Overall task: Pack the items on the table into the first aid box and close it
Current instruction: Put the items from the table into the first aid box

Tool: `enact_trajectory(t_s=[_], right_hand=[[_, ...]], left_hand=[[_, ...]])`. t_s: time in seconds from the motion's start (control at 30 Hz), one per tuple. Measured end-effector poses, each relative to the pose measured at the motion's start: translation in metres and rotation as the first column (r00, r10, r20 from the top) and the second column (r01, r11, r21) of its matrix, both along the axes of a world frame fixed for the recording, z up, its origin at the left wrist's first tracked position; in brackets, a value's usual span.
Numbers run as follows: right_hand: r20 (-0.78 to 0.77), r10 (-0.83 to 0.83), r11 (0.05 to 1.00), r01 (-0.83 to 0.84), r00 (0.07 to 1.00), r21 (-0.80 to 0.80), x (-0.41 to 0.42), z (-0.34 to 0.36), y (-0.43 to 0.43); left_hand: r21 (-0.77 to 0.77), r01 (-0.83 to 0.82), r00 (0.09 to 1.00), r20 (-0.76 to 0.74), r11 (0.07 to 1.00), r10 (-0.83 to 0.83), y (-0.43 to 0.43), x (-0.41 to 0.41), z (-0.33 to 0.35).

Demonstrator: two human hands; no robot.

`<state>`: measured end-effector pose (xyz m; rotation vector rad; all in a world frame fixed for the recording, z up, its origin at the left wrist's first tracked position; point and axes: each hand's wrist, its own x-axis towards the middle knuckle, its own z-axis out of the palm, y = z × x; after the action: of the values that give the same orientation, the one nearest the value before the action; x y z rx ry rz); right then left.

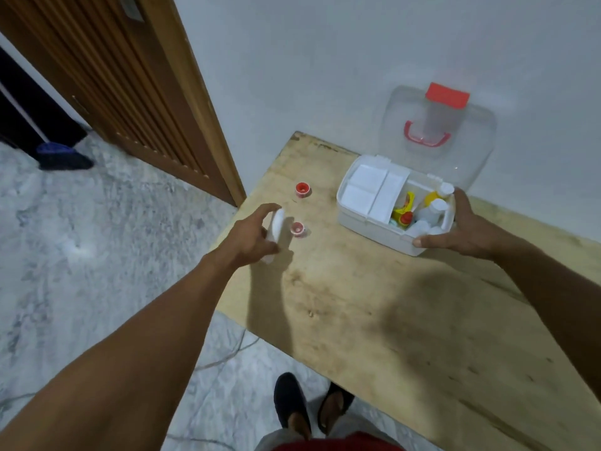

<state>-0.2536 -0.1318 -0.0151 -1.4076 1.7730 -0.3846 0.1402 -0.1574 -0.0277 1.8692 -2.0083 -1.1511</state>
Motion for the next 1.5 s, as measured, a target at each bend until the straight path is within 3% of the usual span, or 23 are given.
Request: enact_trajectory(t_s=[0.13, 0.23, 0.57, 0.67, 0.87, 0.97, 1.5], right_hand=[[0.095, -0.006, 0.998, 0.013, 0.995, -0.069, 0.002, 0.002, 0.001], [0.128, -0.001, 0.994, 0.016, 0.992, -0.110, 0.000, -0.002, 0.003], [0.168, -0.045, 0.993, 0.062, 0.985, -0.098, -0.007, -0.011, 0.002], [0.174, -0.030, 0.996, 0.044, 0.984, -0.075, -0.003, -0.007, -0.003], [0.172, 0.034, 0.997, -0.020, 0.985, -0.078, 0.004, -0.001, -0.015], [0.159, 0.023, 0.997, -0.012, 0.987, -0.071, 0.003, -0.002, -0.015], [0.147, -0.030, 0.999, 0.032, 0.989, -0.011, -0.011, -0.012, 0.006]], left_hand=[[0.024, -0.011, 0.969, -0.245, 1.000, 0.016, -0.020, -0.047, 0.029], [0.006, 0.015, 0.955, -0.296, 1.000, -0.012, -0.042, -0.089, 0.048], [-0.024, 0.223, 0.972, -0.075, 0.975, -0.224, -0.087, -0.184, 0.047], [0.006, 0.279, 0.960, 0.021, 0.960, -0.279, -0.094, -0.185, 0.040], [0.011, 0.257, 0.966, 0.040, 0.966, -0.257, -0.101, -0.176, 0.046], [0.007, 0.311, 0.943, 0.122, 0.950, -0.310, -0.093, -0.181, 0.047], [-0.036, 0.248, 0.968, 0.050, 0.968, -0.246, -0.071, -0.196, 0.024]])
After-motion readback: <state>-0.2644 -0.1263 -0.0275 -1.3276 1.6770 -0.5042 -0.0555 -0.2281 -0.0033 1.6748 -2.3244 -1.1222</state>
